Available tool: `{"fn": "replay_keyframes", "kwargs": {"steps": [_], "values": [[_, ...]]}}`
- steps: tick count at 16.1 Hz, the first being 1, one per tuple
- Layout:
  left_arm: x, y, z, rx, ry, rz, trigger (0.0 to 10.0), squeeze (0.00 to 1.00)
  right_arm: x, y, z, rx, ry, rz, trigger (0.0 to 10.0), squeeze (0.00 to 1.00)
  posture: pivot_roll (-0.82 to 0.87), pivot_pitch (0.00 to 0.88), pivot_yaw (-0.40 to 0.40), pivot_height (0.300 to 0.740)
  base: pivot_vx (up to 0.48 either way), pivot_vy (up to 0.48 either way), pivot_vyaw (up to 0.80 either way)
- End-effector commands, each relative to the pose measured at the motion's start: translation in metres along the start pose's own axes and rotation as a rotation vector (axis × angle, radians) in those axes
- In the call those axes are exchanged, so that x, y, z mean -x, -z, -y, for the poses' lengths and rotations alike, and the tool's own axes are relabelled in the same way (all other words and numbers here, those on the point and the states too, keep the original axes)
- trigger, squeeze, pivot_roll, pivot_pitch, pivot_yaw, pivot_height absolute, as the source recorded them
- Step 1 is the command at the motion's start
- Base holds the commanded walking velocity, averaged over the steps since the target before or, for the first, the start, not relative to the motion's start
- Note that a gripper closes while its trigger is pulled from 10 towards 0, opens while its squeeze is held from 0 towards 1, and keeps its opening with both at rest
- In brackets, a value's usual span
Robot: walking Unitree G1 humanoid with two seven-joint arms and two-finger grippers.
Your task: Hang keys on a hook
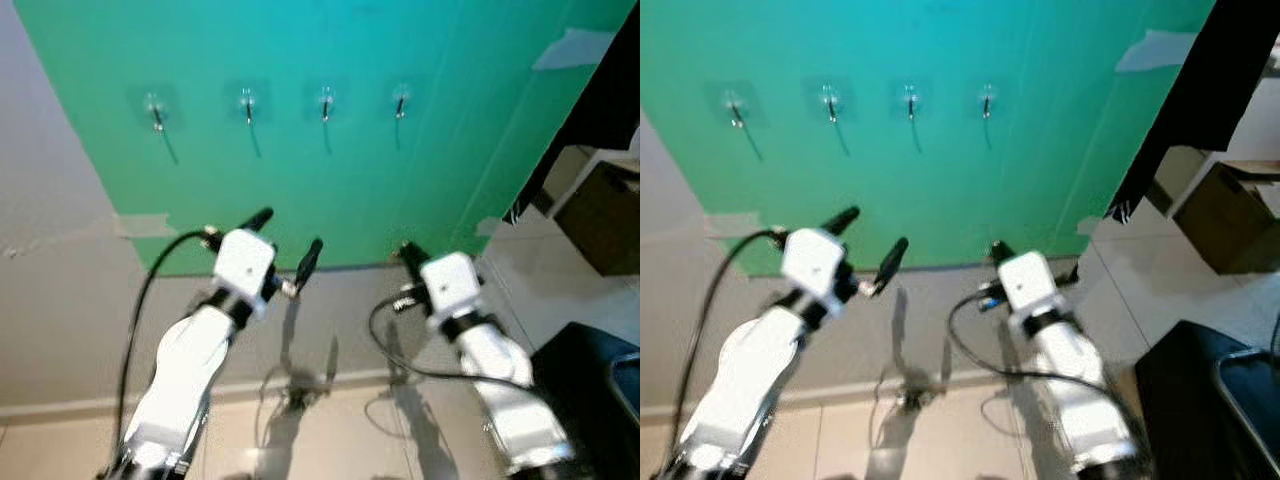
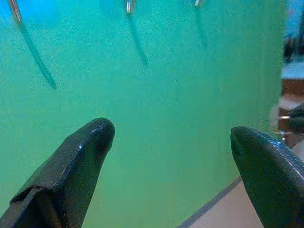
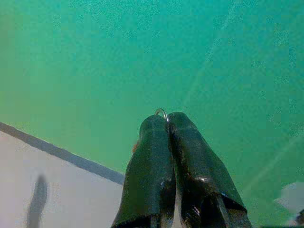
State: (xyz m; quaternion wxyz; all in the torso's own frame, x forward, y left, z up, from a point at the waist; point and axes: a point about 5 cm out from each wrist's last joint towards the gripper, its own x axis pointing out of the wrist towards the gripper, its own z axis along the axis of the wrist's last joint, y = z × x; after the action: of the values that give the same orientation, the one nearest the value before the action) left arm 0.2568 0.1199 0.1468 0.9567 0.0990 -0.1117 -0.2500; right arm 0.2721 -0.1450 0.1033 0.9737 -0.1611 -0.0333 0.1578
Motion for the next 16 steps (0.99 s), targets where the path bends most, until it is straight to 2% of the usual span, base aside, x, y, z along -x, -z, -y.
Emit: {"fn": "replay_keyframes", "kwargs": {"steps": [1,4,5,7,9,12,16], "values": [[-0.001,-0.007,0.007,-0.001,0.034,0.026,10.0,0.0,-0.008,-0.018,0.015,0.004,0.015,0.059,0.0,0.0,-0.01,0.0,-0.076,0.74,0.0,0.0,0.0],[-0.005,-0.006,0.012,0.044,0.0,0.027,10.0,0.0,-0.026,-0.047,0.046,0.083,0.013,0.126,0.0,0.0,0.0,0.0,-0.1,0.74,0.0,0.0,0.0],[-0.006,-0.007,0.012,0.056,-0.011,0.028,10.0,0.0,-0.028,-0.054,0.051,0.08,0.004,0.136,0.0,0.0,-0.01,0.0,-0.105,0.74,0.0,0.0,0.0],[-0.01,-0.009,0.019,0.092,-0.021,0.03,10.0,0.0,-0.036,-0.081,0.072,0.093,-0.029,0.176,0.0,0.0,-0.02,0.0,-0.118,0.74,0.0,0.0,0.0],[-0.015,-0.008,0.025,0.099,-0.01,0.026,10.0,0.0,-0.039,-0.09,0.082,0.099,-0.052,0.17,0.0,0.0,-0.04,0.0,-0.137,0.74,0.0,0.0,0.0],[-0.02,-0.008,0.028,0.122,-0.018,0.017,10.0,0.0,-0.038,-0.093,0.084,0.103,-0.065,0.163,0.0,0.0,-0.06,0.0,-0.154,0.74,0.0,0.0,0.0],[-0.026,-0.014,0.043,0.162,0.016,0.03,10.0,0.0,-0.031,-0.104,0.091,0.124,-0.104,0.153,0.0,0.0,-0.1,0.0,-0.183,0.74,0.0,0.0,0.0]]}}
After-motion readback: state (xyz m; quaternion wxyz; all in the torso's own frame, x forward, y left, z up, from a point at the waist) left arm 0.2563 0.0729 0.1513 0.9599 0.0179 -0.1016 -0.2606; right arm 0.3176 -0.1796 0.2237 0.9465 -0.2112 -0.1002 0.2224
